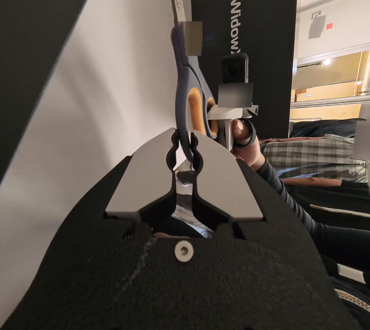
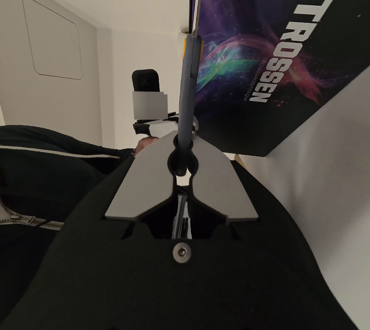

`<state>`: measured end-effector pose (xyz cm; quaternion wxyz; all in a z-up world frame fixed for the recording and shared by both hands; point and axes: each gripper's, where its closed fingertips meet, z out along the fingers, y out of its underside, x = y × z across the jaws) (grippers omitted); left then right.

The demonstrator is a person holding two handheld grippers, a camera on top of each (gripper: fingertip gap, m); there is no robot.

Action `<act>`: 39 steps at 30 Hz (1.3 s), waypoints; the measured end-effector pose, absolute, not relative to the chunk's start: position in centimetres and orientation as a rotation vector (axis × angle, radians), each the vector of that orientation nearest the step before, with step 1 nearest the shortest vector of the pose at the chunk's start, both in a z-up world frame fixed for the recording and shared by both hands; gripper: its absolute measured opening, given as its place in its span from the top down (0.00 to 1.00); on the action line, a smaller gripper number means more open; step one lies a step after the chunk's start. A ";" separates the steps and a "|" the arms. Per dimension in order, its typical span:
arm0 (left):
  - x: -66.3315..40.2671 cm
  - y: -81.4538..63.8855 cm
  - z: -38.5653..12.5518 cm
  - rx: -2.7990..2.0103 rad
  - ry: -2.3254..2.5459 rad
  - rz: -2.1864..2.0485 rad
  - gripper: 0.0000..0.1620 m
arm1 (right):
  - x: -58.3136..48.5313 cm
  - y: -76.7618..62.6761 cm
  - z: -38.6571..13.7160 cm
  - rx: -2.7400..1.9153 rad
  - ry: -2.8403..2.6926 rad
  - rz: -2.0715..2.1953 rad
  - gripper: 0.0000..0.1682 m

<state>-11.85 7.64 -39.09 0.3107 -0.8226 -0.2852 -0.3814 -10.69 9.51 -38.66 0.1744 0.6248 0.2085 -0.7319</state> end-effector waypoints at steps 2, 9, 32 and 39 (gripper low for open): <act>-11.9 7.7 -39.1 -2.172 -0.755 -0.998 0.94 | -10.7 9.4 -38.6 1.785 0.627 -2.066 0.98; -11.9 7.8 -39.0 -2.179 -0.701 -0.987 0.93 | -10.8 9.5 -38.2 1.836 0.685 -2.072 0.98; -11.2 8.5 -35.4 -2.067 -0.518 -1.024 0.95 | -9.6 9.8 -35.0 1.808 0.578 -2.190 0.98; -14.4 6.6 -33.0 -1.971 -0.566 -1.056 0.96 | -12.2 7.4 -33.4 1.703 0.555 -2.253 0.96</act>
